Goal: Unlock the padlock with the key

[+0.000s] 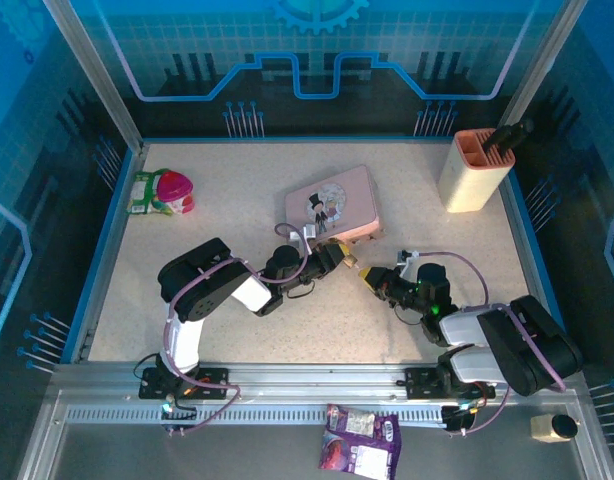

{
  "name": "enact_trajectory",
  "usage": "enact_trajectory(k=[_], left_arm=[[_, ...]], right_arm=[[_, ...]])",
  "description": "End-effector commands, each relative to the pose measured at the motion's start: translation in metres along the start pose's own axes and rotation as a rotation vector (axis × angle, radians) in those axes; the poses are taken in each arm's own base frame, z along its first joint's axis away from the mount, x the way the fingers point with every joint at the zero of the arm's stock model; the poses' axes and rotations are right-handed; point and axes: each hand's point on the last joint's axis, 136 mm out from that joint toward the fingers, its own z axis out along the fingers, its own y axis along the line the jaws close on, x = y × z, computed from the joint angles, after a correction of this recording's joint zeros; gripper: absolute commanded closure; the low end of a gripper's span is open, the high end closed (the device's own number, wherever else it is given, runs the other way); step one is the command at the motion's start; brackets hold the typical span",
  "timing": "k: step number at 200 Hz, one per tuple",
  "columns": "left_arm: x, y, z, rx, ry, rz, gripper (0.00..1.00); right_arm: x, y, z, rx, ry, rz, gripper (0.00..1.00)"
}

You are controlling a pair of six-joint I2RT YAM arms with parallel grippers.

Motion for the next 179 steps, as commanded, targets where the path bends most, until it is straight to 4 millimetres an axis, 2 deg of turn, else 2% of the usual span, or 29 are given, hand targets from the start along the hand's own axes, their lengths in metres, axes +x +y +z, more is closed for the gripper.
enact_trajectory(k=[1,179], left_arm=[[0.0253,-0.0253,-0.0021,0.105,0.107,-0.011,1.0],[0.0191,-0.0265,-0.0025,0.098,0.095,0.014,1.0]], right_arm=[[-0.0133,0.0354,0.0039,-0.111,-0.016,-0.062,1.0],[-0.0197,0.0336,0.0036,-0.126,-0.002,-0.043,1.0]])
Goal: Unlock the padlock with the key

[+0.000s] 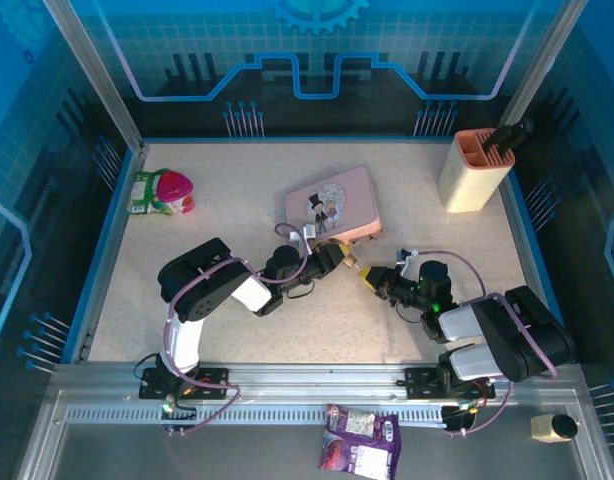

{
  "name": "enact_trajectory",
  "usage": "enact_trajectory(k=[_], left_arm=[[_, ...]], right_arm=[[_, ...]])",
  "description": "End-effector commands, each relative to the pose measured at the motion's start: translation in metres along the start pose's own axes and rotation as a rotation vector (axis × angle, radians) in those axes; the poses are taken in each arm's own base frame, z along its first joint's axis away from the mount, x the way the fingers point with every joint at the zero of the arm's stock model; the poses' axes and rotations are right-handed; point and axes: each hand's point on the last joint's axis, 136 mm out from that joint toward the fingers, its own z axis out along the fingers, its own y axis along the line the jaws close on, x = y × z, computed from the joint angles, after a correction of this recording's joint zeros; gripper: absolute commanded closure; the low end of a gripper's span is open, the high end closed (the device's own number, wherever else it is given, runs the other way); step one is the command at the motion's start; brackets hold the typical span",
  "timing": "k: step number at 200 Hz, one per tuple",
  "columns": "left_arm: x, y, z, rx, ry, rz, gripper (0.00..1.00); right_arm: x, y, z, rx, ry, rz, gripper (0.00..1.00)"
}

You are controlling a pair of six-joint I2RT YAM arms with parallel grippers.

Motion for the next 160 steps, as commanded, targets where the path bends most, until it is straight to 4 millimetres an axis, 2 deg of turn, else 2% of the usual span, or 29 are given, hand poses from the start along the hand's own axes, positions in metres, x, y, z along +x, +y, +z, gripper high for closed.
enact_trajectory(k=[1,98,160], left_arm=[[0.0195,-0.0271,-0.0024,0.1,0.096,0.007,1.0],[0.0176,-0.0274,-0.0072,0.109,0.079,0.017,1.0],[0.0177,-0.026,-0.008,0.103,0.074,0.019,1.0]], right_arm=[[-0.0171,0.0352,0.0024,-0.105,-0.041,-0.078,1.0],[-0.0203,0.0372,-0.0012,-0.131,-0.022,-0.062,1.0],[-0.0141,0.0325,-0.0027,-0.117,-0.002,-0.049,1.0]])
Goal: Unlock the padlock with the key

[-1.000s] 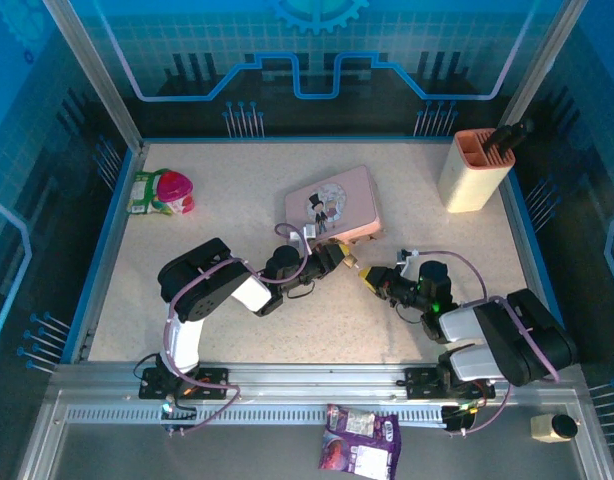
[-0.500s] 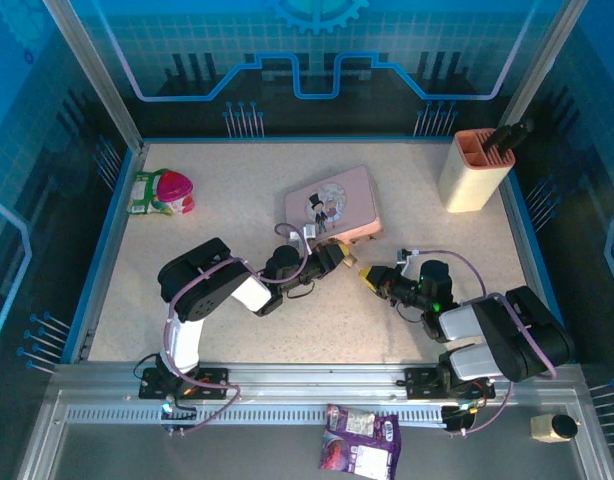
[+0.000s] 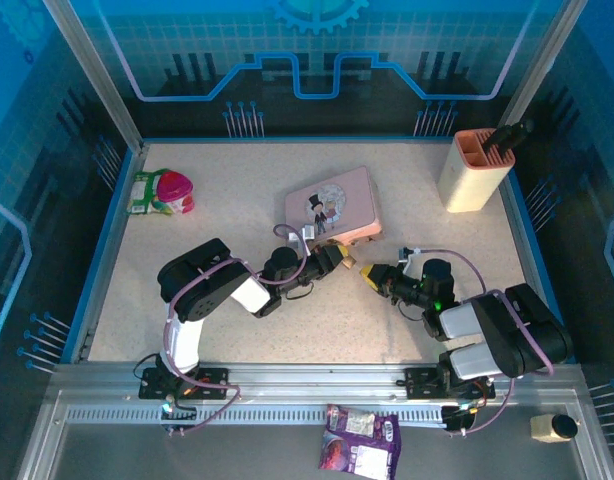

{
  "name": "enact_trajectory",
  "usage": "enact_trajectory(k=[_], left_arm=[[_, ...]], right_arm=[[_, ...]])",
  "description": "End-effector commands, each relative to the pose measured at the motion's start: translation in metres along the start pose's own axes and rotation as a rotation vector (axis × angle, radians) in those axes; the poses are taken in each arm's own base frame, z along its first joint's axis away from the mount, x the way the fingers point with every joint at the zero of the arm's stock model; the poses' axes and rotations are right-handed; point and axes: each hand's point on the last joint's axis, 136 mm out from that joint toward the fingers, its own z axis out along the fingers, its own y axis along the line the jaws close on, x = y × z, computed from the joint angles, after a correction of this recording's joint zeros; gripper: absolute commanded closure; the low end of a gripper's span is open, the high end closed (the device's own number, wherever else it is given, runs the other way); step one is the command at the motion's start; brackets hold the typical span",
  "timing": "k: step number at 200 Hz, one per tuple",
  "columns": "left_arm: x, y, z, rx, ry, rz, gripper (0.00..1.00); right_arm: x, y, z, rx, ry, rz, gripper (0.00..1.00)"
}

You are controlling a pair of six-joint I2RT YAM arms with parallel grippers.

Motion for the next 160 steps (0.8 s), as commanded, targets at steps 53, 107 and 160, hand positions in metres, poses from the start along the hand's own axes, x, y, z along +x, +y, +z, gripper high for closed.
enact_trajectory(k=[53,107,160], left_arm=[[0.013,-0.029,-0.003,0.101,0.062,0.016,1.0],[0.014,-0.032,-0.004,0.105,0.058,0.018,1.0],[0.015,-0.04,-0.002,0.123,0.057,0.018,1.0]], right_arm=[[-0.004,0.029,-0.002,-0.086,-0.028,-0.033,1.0],[-0.001,0.02,-0.002,-0.036,-0.026,0.001,1.0],[0.003,0.019,-0.001,-0.013,-0.023,0.013,1.0]])
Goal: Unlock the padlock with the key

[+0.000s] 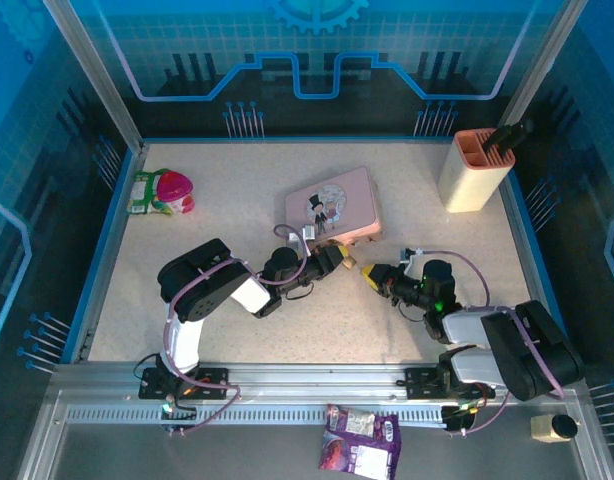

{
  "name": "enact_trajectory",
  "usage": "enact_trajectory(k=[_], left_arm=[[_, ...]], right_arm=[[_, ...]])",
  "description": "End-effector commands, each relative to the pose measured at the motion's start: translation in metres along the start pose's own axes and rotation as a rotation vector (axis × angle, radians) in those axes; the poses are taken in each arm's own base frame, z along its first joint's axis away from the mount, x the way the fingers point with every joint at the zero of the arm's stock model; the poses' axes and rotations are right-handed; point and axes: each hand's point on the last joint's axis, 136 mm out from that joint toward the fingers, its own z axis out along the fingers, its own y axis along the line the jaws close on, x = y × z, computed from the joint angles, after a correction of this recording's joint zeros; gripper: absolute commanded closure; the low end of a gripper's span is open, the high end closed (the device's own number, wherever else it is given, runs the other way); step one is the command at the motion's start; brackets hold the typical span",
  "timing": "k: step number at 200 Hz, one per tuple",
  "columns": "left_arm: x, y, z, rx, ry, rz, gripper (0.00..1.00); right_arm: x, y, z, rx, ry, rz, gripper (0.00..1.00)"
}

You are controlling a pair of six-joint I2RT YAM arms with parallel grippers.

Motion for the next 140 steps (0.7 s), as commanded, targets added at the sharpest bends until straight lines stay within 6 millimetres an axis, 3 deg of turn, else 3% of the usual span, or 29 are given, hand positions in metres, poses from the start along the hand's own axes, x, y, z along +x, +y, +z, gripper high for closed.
enact_trajectory(k=[1,45,140], left_arm=[[0.014,-0.04,-0.002,0.123,0.055,0.017,1.0],[0.013,-0.046,-0.003,0.133,0.047,0.022,1.0],[0.012,-0.039,-0.002,0.113,0.033,0.022,1.0]], right_arm=[[0.002,0.013,0.003,-0.027,0.005,-0.025,1.0],[0.001,0.004,0.002,0.001,-0.011,-0.009,1.0],[0.003,-0.003,-0.002,0.036,-0.028,0.01,1.0]])
